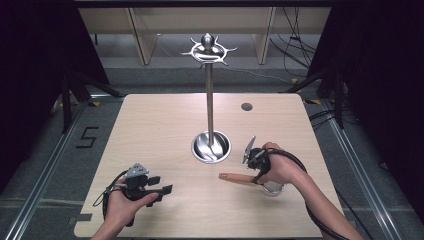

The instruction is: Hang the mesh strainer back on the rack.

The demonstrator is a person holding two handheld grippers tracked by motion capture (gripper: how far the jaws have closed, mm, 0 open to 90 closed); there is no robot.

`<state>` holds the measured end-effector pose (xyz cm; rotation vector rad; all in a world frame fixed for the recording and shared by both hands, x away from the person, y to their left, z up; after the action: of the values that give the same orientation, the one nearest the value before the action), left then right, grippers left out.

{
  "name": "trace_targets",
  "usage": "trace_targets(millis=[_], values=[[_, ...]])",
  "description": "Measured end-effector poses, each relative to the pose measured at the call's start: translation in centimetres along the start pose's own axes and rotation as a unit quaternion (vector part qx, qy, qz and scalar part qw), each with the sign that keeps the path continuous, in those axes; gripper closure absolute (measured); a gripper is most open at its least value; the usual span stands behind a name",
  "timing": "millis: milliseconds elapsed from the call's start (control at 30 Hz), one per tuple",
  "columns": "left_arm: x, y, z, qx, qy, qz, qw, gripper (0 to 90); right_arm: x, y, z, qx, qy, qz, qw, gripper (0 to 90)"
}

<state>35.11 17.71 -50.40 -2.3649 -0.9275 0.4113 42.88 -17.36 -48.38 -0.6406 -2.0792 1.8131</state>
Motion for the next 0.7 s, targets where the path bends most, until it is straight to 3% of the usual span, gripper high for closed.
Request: trace_targets(millis=[100,133,167,200,233,267,300,433,467,633,667,700], values=[[0.0,0.1,0.1,0.005,0.0,-0.001,1.0,35.7,0.1,0.8,-0.3,0.009,-0.02,-0.001,0.9998,45.2],[0.0,0.1,0.1,0.005,-0.001,-0.003,1.0,35.7,0.3,0.9,-0.4,0.013,-0.014,0.004,0.9998,46.0],[0.1,0.0,0.2,0.009,0.004,-0.002,1.0,35.7,0.1,1.1,-0.5,0.012,-0.035,0.014,0.9992,46.6],[0.1,0.0,0.2,0.007,0.001,-0.003,1.0,35.6,0.4,1.1,-0.5,0.021,-0.016,0.016,0.9995,47.2],[0.1,0.1,0.2,0.006,0.001,-0.002,1.0,35.7,0.2,1.2,-0.6,0.015,-0.033,0.018,0.9992,47.9],[0.1,0.1,0.2,0.006,0.001,-0.002,1.0,35.7,0.5,1.2,-0.6,0.019,-0.018,0.013,0.9996,48.4],[0.0,0.1,0.2,0.004,-0.004,-0.001,1.0,35.6,0.4,1.3,-0.7,0.018,-0.031,0.019,0.9992,49.0],[0.1,0.0,0.2,0.007,0.0,-0.004,1.0,35.7,0.5,1.6,-0.8,0.036,-0.035,0.024,0.9985,51.3],[0.1,0.0,0.2,0.006,-0.001,-0.004,1.0,35.6,0.3,1.8,-0.9,0.031,-0.049,0.03,0.9979,52.5],[0.1,0.1,0.1,0.004,-0.004,-0.004,1.0,35.4,0.7,2.1,-0.9,0.039,-0.046,0.025,0.9979,57.6],[0.1,0.1,0.1,0.003,-0.004,-0.003,1.0,35.4,0.4,2.2,-0.9,0.038,-0.063,0.031,0.9968,58.5],[0.1,0.1,0.1,0.003,-0.004,-0.003,1.0,35.4,0.4,2.3,-0.9,0.038,-0.064,0.031,0.9967,59.3]])
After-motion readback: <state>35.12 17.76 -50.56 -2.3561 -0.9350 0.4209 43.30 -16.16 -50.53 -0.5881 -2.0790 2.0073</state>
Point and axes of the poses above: each handheld gripper's, and its own axes: y roughly forward along the jaws, z roughly out of its underside, x roughly to its left, the point moved 4 cm from there along y, roughly forward along the jaws, and after that the axes turned 15 degrees about y, right-handed, at the moved point
